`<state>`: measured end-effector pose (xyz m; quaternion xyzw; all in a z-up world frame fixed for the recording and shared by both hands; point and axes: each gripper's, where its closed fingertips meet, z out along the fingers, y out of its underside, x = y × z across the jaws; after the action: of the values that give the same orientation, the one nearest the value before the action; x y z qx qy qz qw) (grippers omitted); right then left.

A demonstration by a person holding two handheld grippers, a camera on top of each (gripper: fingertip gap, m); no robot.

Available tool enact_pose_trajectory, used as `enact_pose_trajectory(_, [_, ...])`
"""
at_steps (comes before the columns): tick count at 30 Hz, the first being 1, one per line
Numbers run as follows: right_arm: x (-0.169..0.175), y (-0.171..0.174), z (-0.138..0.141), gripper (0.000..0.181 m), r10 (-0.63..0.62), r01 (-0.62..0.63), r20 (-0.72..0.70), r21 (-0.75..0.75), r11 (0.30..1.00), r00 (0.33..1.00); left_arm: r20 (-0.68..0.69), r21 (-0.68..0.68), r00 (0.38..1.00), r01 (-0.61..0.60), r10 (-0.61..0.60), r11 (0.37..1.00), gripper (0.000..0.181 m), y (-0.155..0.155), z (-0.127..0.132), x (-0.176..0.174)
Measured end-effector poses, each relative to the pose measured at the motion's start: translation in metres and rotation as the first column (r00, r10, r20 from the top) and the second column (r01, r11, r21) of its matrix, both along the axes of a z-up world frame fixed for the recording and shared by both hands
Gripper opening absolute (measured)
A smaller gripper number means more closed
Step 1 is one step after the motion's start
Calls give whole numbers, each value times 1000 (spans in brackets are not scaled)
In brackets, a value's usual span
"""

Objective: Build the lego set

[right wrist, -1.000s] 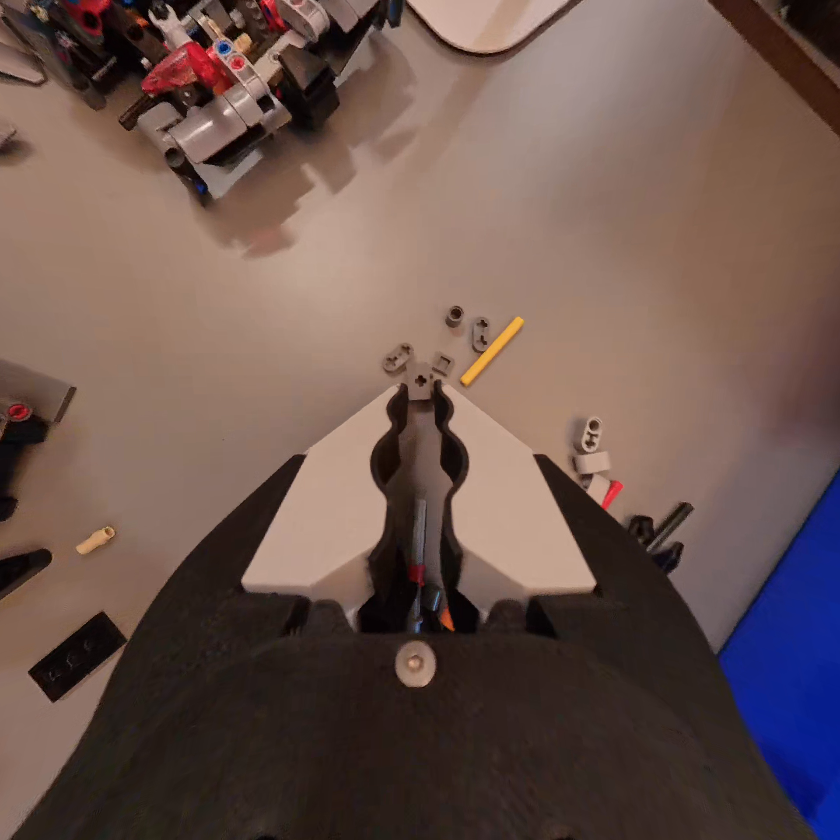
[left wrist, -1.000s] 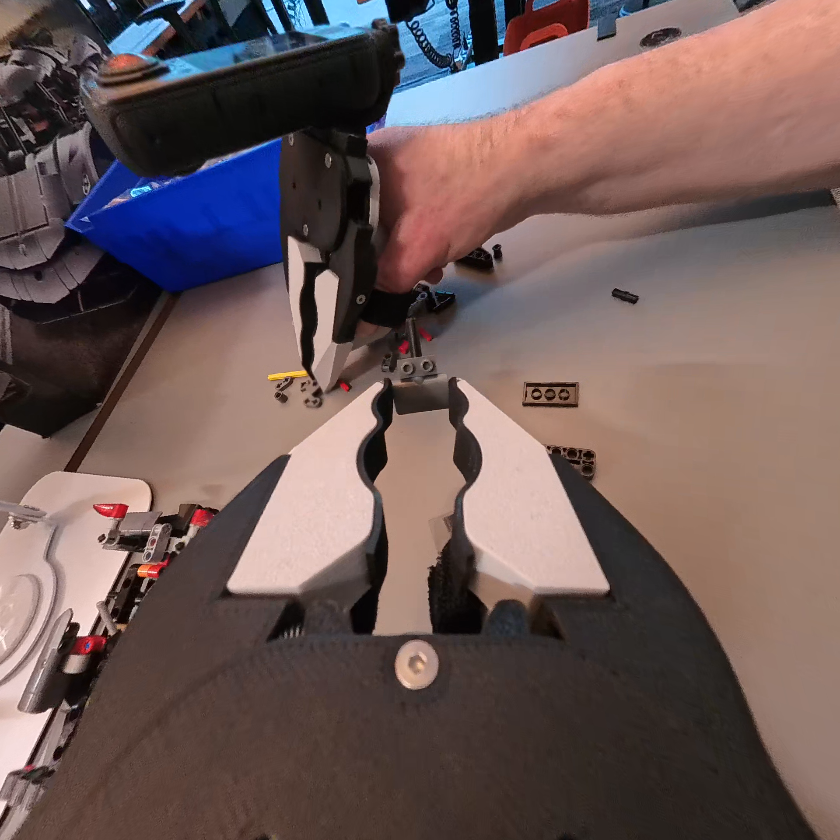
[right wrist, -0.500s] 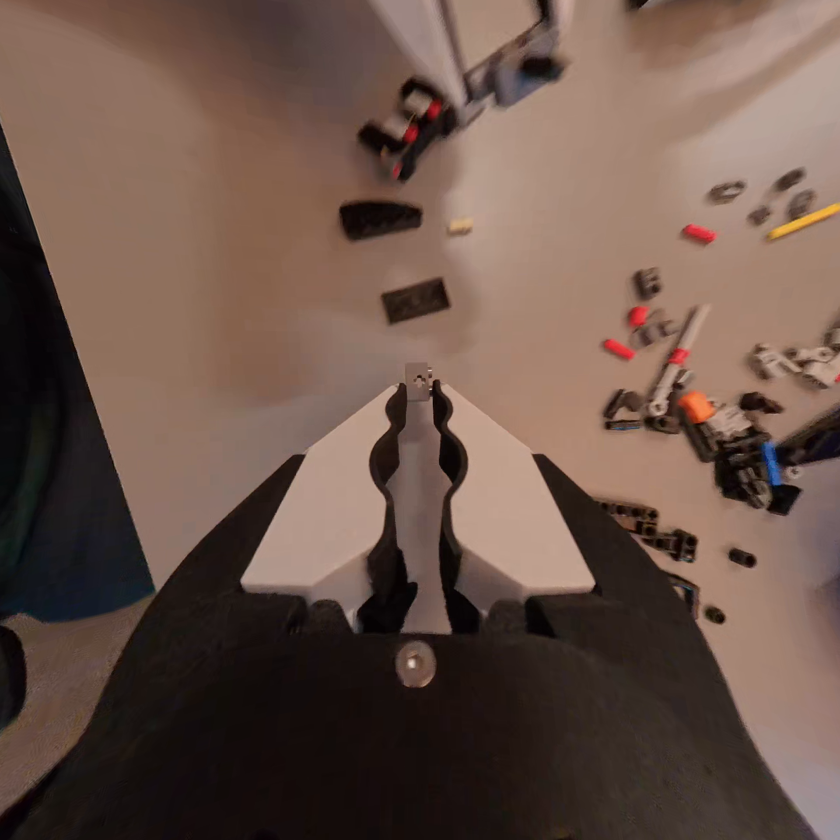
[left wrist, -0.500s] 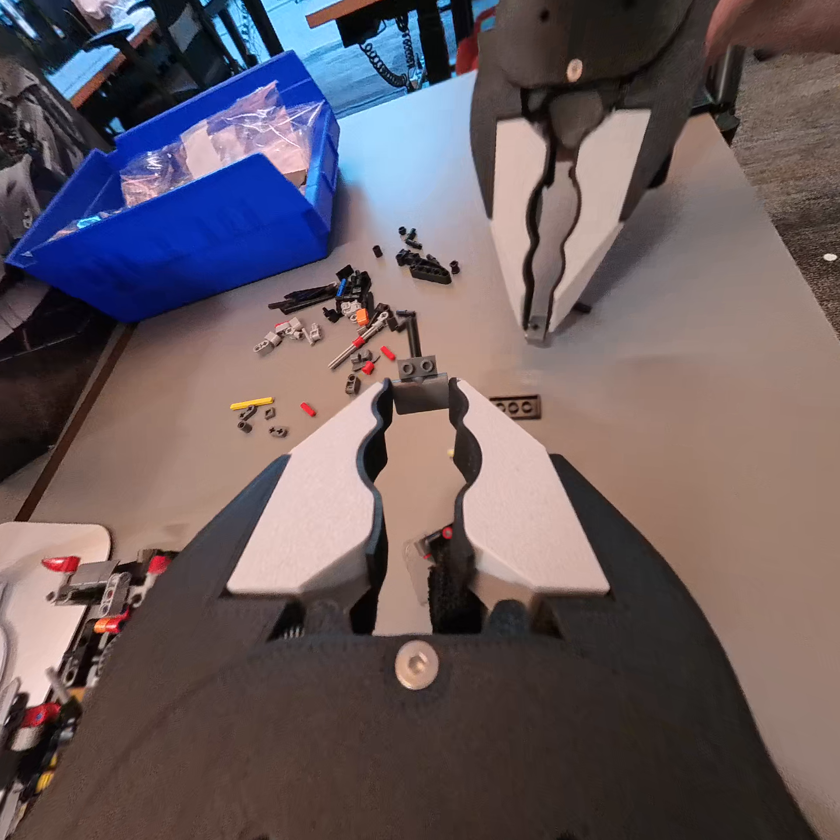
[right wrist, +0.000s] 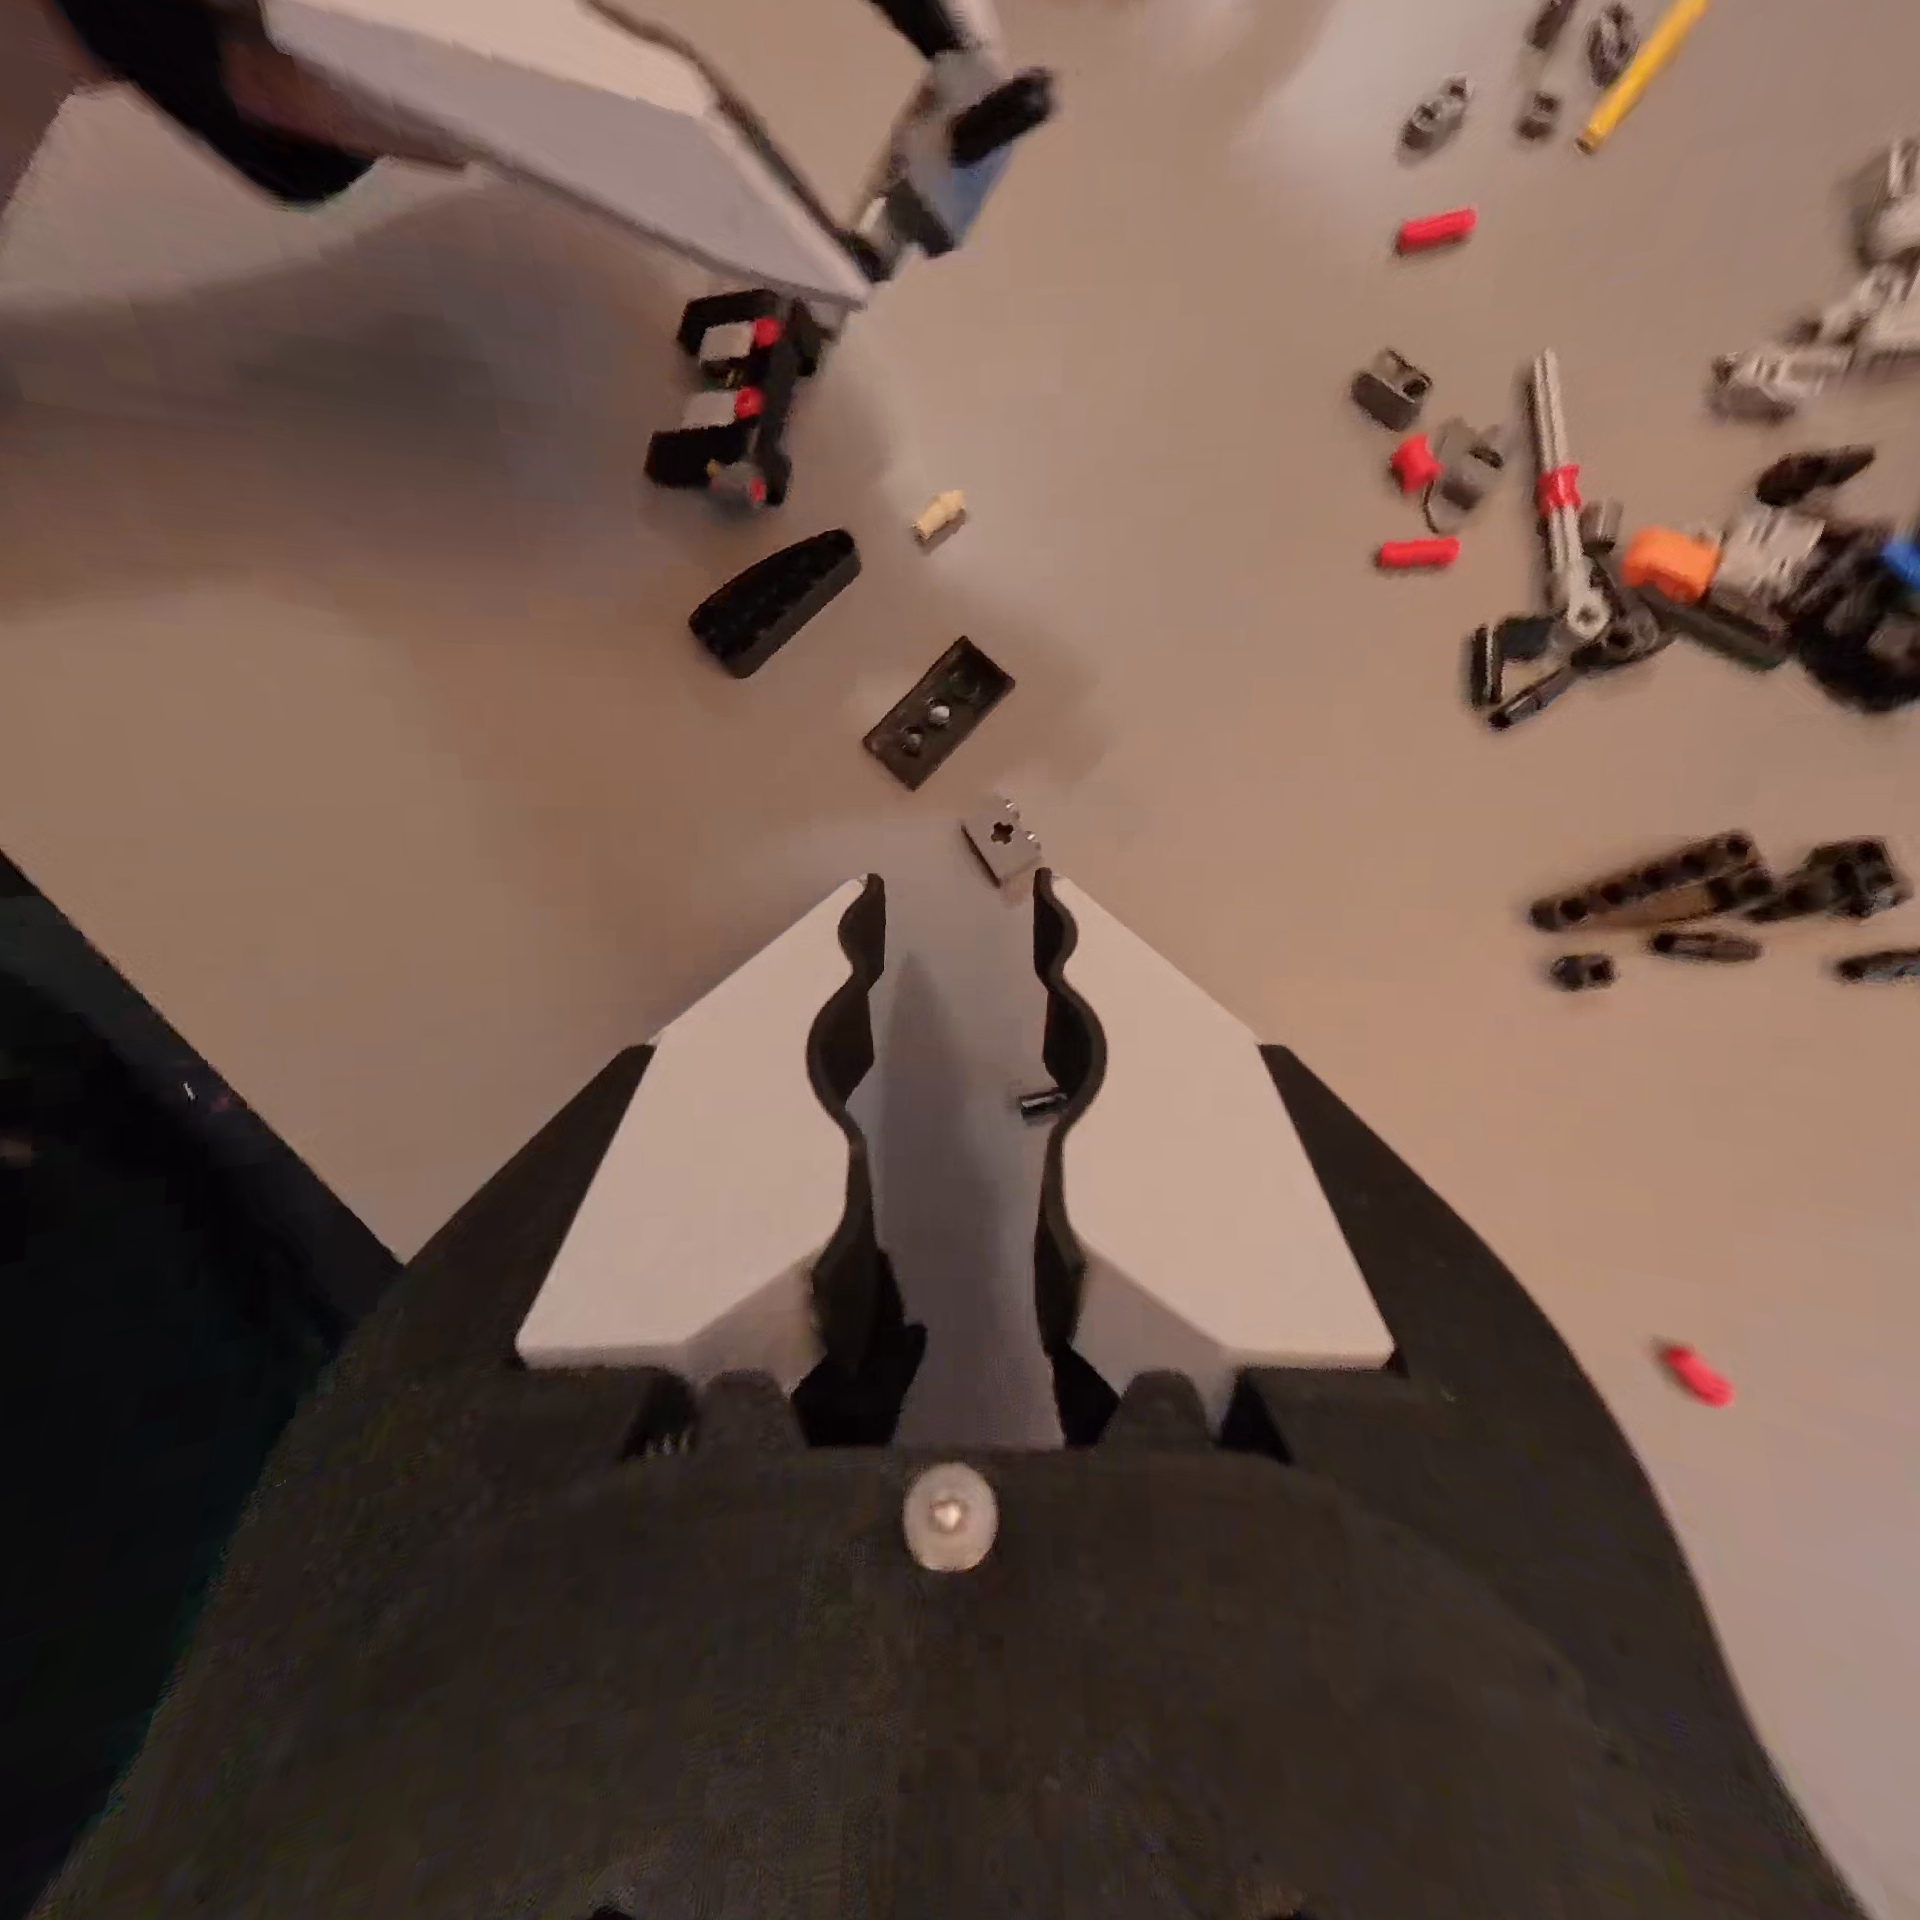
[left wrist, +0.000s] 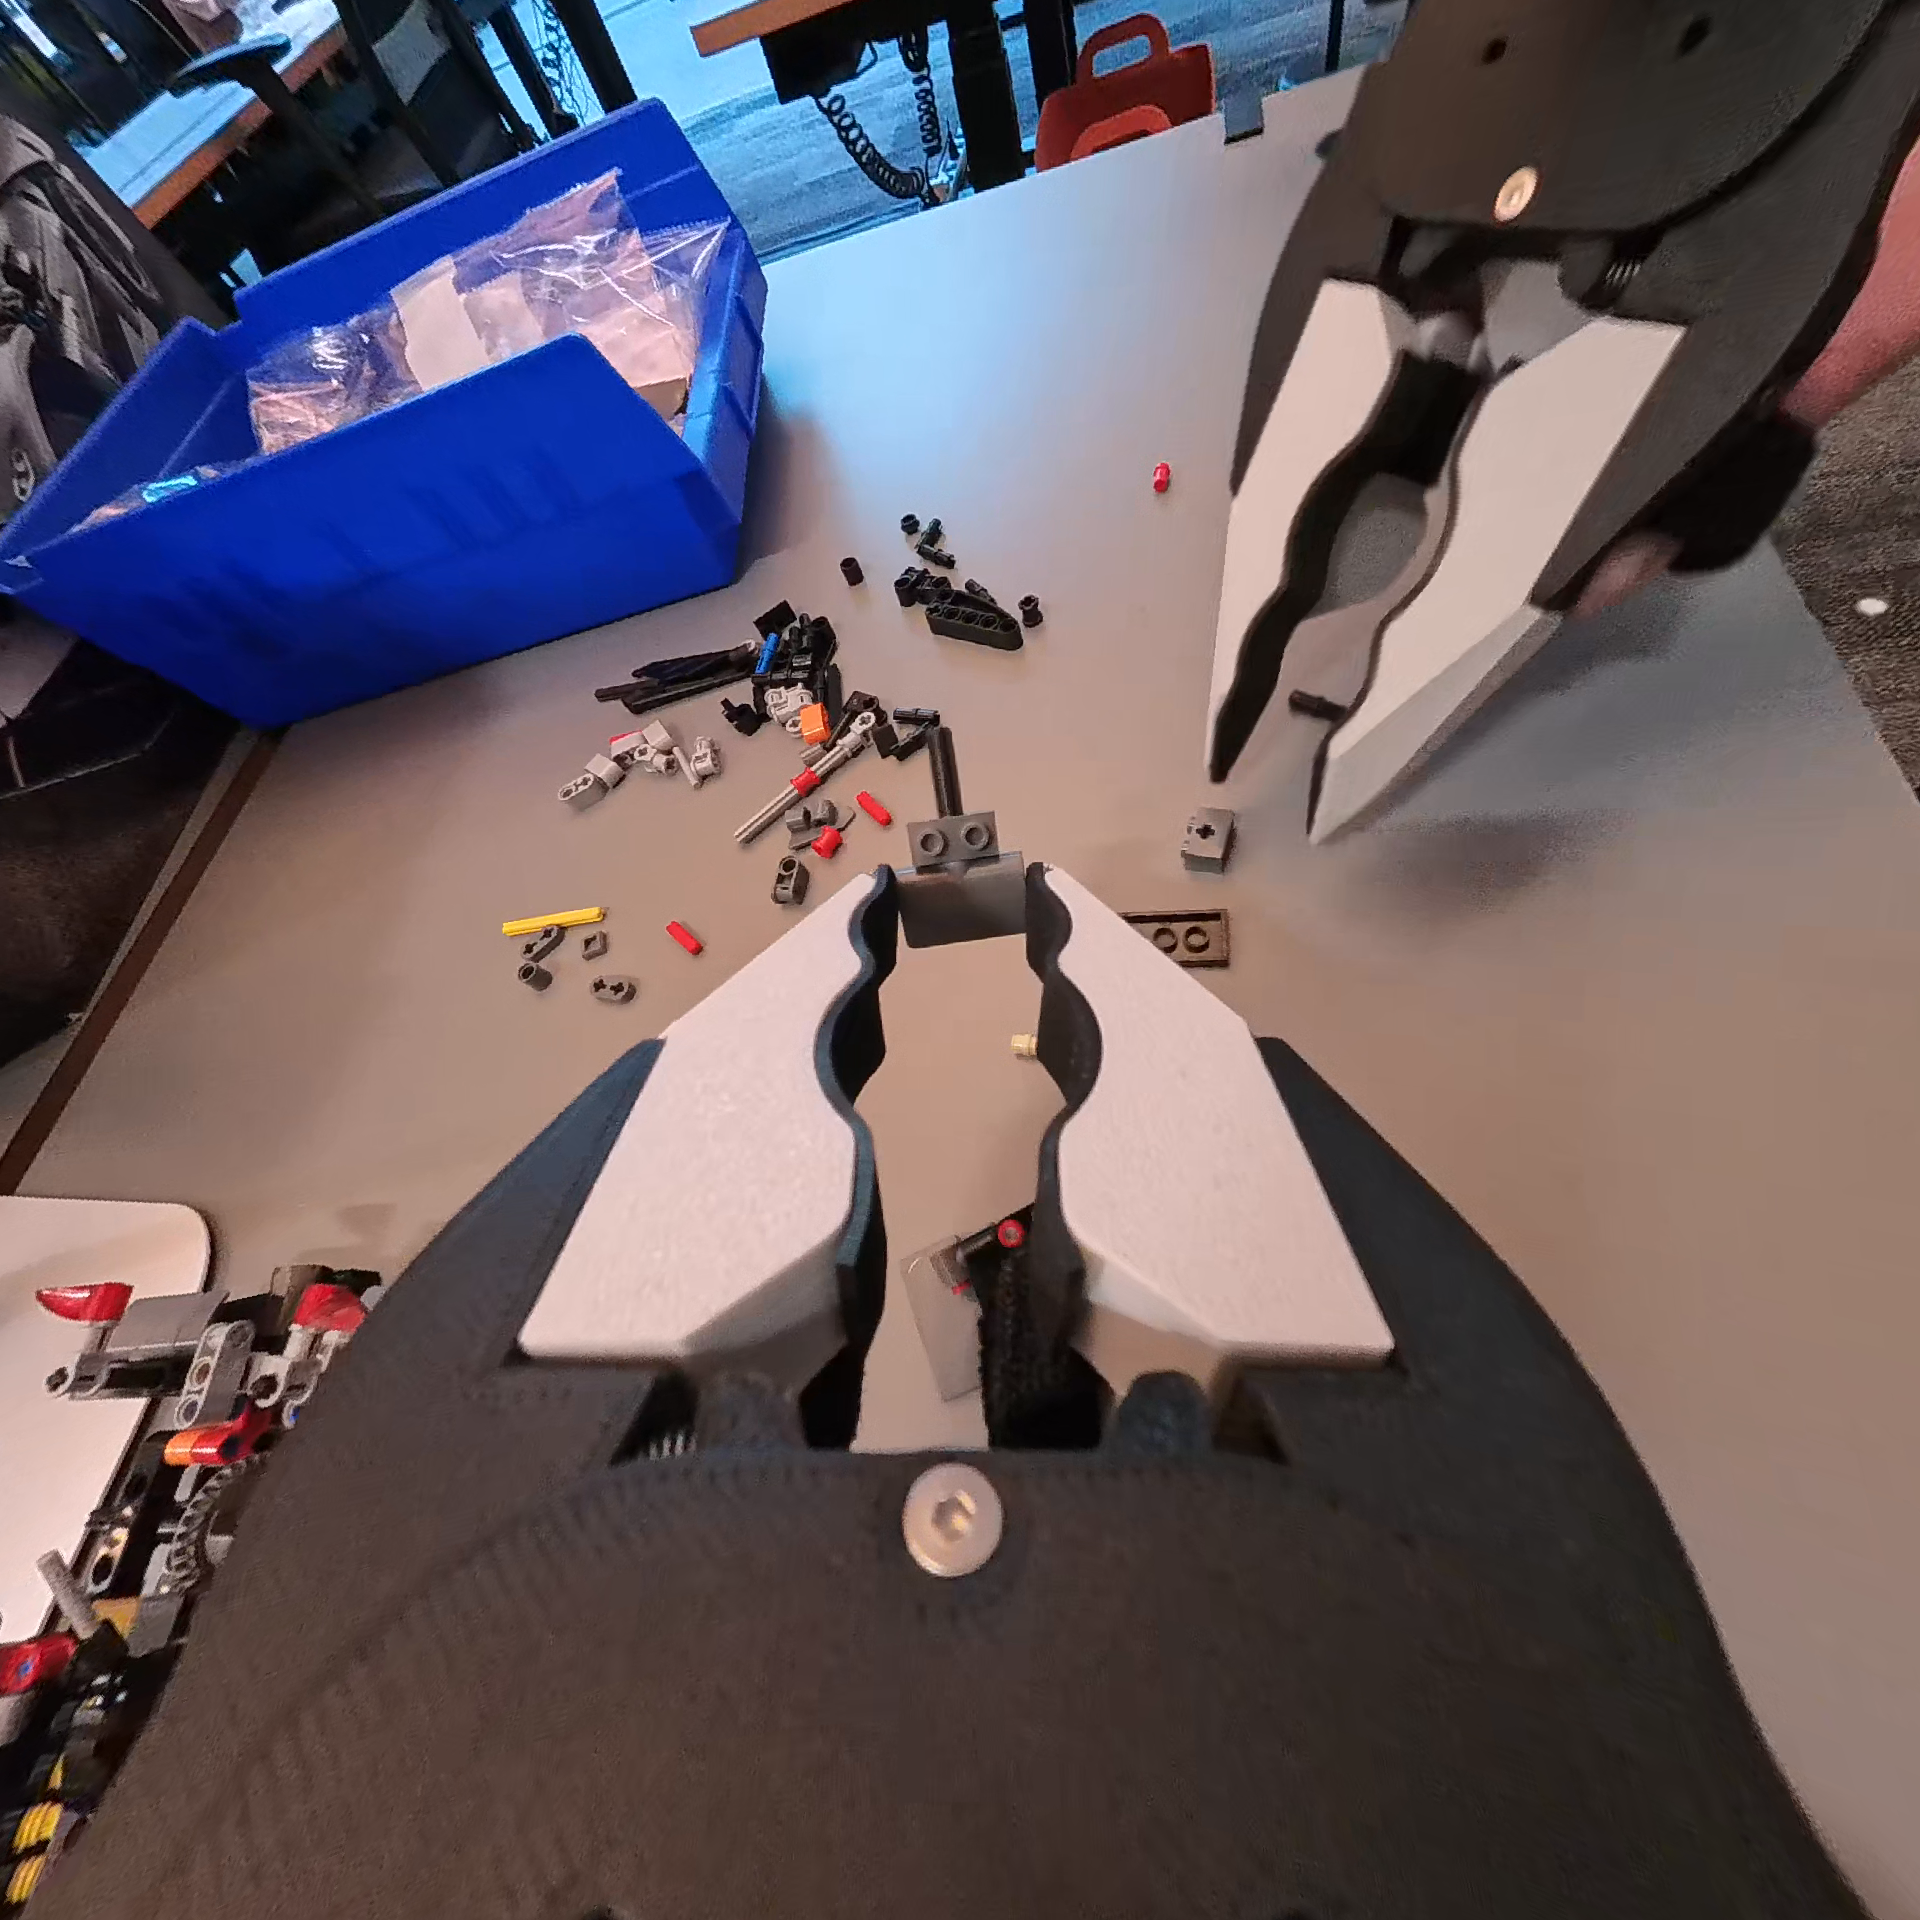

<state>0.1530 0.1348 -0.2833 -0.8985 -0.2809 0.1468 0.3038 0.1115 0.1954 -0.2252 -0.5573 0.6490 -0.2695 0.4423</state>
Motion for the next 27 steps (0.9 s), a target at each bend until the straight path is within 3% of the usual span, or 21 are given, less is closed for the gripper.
enact_pose_trajectory(5, [-9, 3, -12, 31, -119, 118, -23, -38, 992, 993, 4, 8, 1000, -4, 4, 1000, 23, -1, 3, -1])
enact_pose_trajectory(10, [-13, 15, -14, 34, -13, 14, 51, -12, 1000, 999, 5, 10, 1000, -1, 1, 1000, 23, -2, 4, -1])
enact_pose_trajectory(20, [-10, 19, -14, 18, -74, 74, -4, 11, 997, 997, -6, 13, 1000, 8, -8, 1000, 23, -4, 1, 1])
enact_pose_trajectory(27, [-6, 21, -2, 16, -3, 5, -23, 89, 996, 1000, -21, 2, 1000, 20, -20, 1000, 23, -5, -4, 1])
